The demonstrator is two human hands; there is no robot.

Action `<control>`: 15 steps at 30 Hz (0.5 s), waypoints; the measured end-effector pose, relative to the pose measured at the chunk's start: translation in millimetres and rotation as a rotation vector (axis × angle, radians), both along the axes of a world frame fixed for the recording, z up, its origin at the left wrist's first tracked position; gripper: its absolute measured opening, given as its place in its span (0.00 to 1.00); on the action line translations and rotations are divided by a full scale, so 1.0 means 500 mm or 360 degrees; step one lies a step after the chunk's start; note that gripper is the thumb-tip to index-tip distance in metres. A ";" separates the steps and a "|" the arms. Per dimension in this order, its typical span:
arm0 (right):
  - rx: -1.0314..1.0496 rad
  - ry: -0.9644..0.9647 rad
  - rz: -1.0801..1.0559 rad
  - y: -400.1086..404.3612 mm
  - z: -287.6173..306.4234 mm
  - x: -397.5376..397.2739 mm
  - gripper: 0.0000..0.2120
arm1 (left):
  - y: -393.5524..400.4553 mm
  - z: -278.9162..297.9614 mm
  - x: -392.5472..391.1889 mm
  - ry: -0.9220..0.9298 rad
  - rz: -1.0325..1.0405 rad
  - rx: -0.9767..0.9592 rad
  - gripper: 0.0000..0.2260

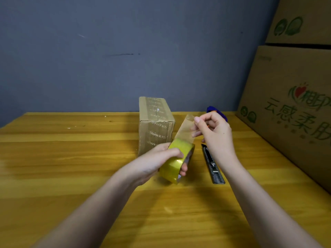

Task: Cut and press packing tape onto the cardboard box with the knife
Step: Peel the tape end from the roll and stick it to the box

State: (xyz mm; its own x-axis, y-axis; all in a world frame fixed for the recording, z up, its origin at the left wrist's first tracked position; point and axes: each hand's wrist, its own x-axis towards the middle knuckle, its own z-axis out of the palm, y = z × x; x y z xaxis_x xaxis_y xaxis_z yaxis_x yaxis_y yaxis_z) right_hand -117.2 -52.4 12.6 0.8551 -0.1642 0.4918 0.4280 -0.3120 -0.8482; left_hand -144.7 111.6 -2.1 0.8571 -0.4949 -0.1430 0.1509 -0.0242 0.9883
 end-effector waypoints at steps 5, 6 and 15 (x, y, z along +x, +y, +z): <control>0.0028 0.0046 0.0050 0.005 -0.002 -0.004 0.06 | -0.009 0.004 -0.009 -0.0219 0.0324 -0.0099 0.09; 0.0018 0.0048 0.0050 0.006 -0.002 -0.004 0.07 | -0.011 0.006 -0.012 -0.0280 0.0346 -0.0107 0.10; -0.0153 0.0105 0.0103 0.004 0.008 -0.006 0.07 | -0.016 -0.009 -0.016 -0.0779 0.0501 -0.0069 0.13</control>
